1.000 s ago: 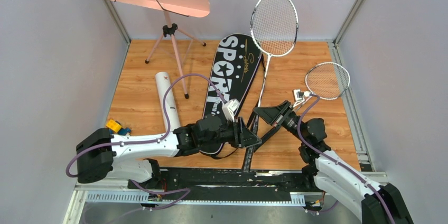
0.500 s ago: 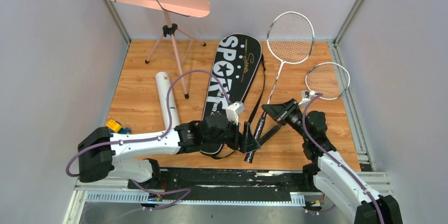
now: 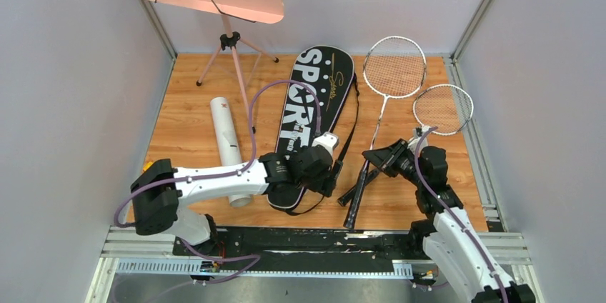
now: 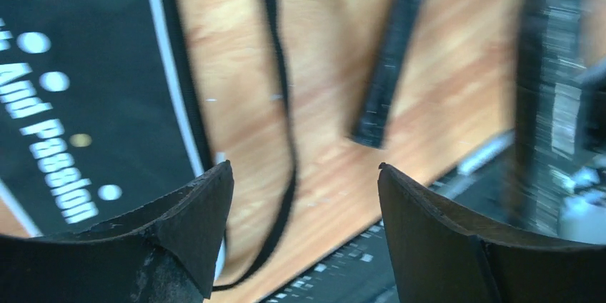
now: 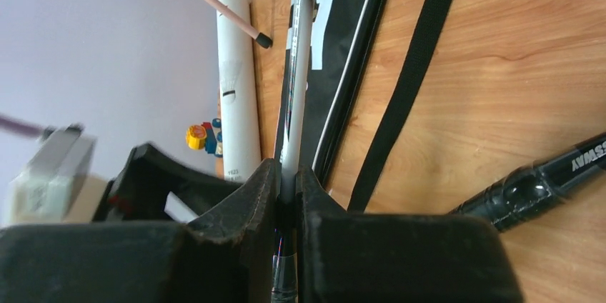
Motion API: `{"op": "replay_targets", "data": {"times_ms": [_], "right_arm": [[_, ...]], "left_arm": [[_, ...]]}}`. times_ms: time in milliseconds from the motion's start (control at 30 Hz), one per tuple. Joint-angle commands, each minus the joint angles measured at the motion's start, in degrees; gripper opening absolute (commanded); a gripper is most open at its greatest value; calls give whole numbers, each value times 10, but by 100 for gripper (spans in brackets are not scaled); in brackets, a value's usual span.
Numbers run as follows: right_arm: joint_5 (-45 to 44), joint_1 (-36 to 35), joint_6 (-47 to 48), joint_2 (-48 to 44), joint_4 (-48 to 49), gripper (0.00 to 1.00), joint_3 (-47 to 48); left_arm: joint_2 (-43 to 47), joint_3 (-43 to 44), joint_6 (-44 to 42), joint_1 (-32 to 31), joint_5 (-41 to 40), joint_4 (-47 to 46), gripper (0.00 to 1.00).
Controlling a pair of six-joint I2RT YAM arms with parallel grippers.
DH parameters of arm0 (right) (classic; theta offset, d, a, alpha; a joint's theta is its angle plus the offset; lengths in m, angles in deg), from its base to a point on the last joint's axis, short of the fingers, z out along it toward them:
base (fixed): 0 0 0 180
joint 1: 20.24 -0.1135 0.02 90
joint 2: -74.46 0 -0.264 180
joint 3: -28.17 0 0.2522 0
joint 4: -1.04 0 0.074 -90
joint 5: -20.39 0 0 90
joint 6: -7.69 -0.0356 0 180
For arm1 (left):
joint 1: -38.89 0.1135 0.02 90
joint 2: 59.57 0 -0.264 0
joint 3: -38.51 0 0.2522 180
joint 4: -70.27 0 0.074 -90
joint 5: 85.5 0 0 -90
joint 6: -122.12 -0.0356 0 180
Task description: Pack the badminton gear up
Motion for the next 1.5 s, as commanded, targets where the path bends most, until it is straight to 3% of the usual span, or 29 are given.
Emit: {"op": "replay_targets", "data": {"times_ms": [0,233,433,567,633,767,800,867,1000,1267,1333,1367,1400,1467], "right_arm": [[15,1,50,-63,-88,0,35],[22,-2,10,-103,-128,0,5],[23,-23,15,-70,-112,0,0],[17,-54,6,-42,-83,0,-4],[2,-74,3,-36,-77,0,-4],[-33,-110,-10,-34,-81,0,-5],[-36,-114,-15,-32,-82,0,-6],[-39,-120,-21,-30,-80,0,-8],[-36,-126,-21,-34,-81,0,-13],[-79,-127,-47,-102,-141,0,-22],[-85,-127,-48,-119,-148,0,-22],[-87,-127,-47,-124,-152,0,-21],[-85,-127,-46,-125,-153,0,-20],[-80,-127,-46,-126,-154,0,-19]], "left_arm": [[-41,22,-44,38,-85,79,80],[-83,7,-71,70,-70,33,76],[-116,0,-84,81,-77,7,76],[-141,2,-95,82,-80,-1,71],[-149,-1,-98,83,-80,-7,65],[-145,-11,-100,83,-75,-21,42],[-142,-12,-99,83,-72,-23,30],[-130,-16,-97,83,-57,-32,17],[-105,-13,-89,83,-34,-33,0],[-64,-13,-64,82,-34,-20,0],[-57,-18,-60,82,-39,-26,5],[-55,-19,-58,82,-44,-27,13],[-55,-22,-58,83,-47,-27,16],[-60,-26,-63,82,-50,-34,11]]}}
